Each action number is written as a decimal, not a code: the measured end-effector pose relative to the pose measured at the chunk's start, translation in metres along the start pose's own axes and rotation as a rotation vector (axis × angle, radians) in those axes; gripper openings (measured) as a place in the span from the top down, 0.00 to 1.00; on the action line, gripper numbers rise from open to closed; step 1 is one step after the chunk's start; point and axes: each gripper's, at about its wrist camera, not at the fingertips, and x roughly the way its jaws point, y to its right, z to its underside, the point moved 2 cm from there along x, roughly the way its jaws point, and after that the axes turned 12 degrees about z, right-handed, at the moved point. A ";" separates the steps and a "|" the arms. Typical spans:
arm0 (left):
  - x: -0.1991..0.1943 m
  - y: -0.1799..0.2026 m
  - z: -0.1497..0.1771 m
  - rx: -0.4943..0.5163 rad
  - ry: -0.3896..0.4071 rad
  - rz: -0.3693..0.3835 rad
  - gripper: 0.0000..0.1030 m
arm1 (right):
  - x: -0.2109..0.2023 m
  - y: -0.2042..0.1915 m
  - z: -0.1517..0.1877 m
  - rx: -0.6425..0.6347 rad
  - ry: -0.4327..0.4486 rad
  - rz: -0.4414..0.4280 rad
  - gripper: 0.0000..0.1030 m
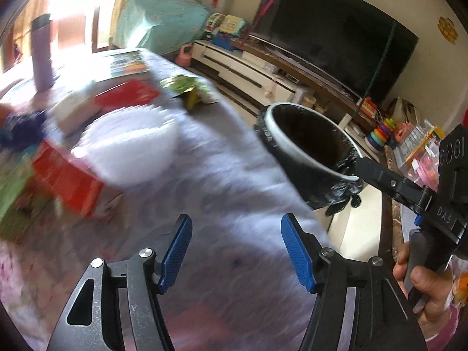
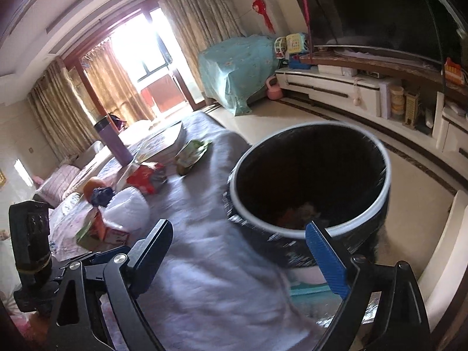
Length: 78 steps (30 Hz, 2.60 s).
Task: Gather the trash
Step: 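Move both open grippers back over the table trash, then grasp the green drink carton with the left gripper while the right gripper grasps the red carton, then lift and carry both cartons in both grippers toward the black bin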
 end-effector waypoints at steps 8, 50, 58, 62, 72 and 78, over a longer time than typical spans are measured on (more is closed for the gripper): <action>-0.056 -0.035 0.026 -0.076 0.046 -0.052 0.39 | 0.007 -0.039 0.023 -0.043 -0.045 -0.053 0.09; -0.102 -0.167 -0.001 0.059 -0.031 -0.204 0.33 | 0.070 -0.218 0.050 -0.493 -0.098 -0.248 0.31; -0.084 -0.171 -0.008 0.114 -0.049 -0.139 0.37 | 0.083 -0.225 0.045 -0.518 -0.109 -0.253 0.48; -0.077 -0.166 -0.007 0.135 -0.065 -0.137 0.53 | 0.084 -0.227 0.045 -0.508 -0.111 -0.261 0.53; -0.087 -0.153 0.008 0.045 -0.069 -0.102 0.68 | 0.060 -0.207 0.052 -0.459 -0.134 -0.227 0.65; -0.089 -0.145 0.017 0.025 -0.065 -0.106 0.67 | 0.054 -0.192 0.056 -0.427 -0.177 -0.214 0.66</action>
